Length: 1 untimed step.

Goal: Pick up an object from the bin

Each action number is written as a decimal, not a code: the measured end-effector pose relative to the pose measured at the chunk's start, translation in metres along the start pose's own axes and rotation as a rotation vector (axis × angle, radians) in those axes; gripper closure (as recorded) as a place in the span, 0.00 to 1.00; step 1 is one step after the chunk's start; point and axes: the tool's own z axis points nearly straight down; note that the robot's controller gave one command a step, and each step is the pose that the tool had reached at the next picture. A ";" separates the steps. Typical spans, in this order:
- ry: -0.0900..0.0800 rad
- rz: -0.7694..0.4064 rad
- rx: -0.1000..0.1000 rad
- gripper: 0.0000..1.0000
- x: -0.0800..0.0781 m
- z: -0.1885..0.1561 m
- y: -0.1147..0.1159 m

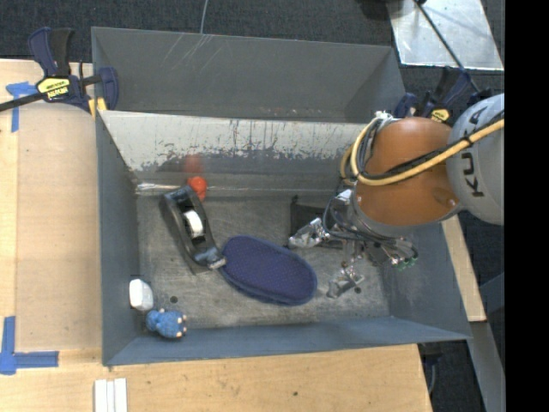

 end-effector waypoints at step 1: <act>-0.018 0.020 0.013 0.00 0.003 0.040 0.033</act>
Offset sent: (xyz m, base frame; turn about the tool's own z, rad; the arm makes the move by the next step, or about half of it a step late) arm -0.0240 0.0292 -0.0437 0.0147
